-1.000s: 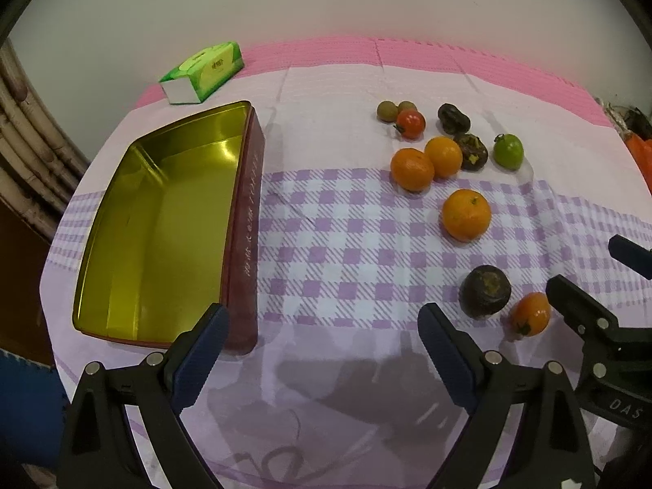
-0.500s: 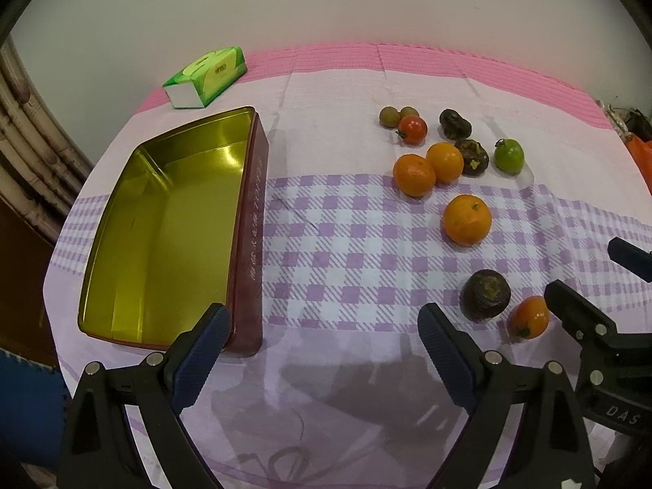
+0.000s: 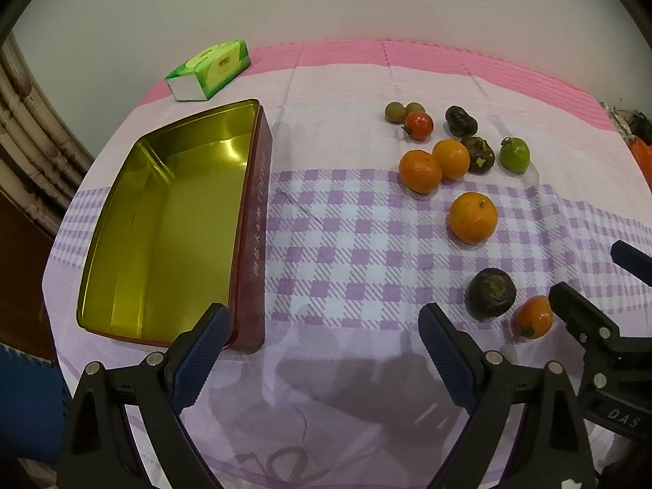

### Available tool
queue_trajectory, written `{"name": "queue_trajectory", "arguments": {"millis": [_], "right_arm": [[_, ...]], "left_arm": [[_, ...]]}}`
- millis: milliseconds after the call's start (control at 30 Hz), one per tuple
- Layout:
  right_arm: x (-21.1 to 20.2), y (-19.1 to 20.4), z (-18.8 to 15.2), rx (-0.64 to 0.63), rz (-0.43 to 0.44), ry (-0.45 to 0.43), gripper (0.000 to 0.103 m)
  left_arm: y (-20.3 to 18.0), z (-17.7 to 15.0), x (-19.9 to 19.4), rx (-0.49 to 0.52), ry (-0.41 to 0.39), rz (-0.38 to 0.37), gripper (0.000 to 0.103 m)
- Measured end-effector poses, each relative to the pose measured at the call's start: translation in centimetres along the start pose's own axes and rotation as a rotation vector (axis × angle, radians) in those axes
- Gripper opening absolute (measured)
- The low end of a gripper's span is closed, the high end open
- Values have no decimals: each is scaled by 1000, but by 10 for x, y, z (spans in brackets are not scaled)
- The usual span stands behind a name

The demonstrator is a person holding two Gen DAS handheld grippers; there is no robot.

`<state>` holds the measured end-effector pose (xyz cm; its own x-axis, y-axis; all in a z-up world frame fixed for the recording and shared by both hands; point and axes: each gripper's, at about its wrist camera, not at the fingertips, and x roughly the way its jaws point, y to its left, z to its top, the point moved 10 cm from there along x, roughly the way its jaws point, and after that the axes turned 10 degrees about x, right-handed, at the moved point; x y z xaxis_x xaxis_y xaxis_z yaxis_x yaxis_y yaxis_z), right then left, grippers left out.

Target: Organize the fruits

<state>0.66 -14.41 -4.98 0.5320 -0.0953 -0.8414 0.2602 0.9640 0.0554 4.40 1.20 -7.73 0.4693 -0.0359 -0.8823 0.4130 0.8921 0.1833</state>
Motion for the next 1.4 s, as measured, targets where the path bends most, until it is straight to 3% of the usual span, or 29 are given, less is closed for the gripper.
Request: {"name": "queue_trajectory", "arguments": {"millis": [1400], "right_arm": [[9, 11, -15, -49, 11, 45, 95]], "left_arm": [[13, -5, 2, -45, 13, 1, 93]]}}
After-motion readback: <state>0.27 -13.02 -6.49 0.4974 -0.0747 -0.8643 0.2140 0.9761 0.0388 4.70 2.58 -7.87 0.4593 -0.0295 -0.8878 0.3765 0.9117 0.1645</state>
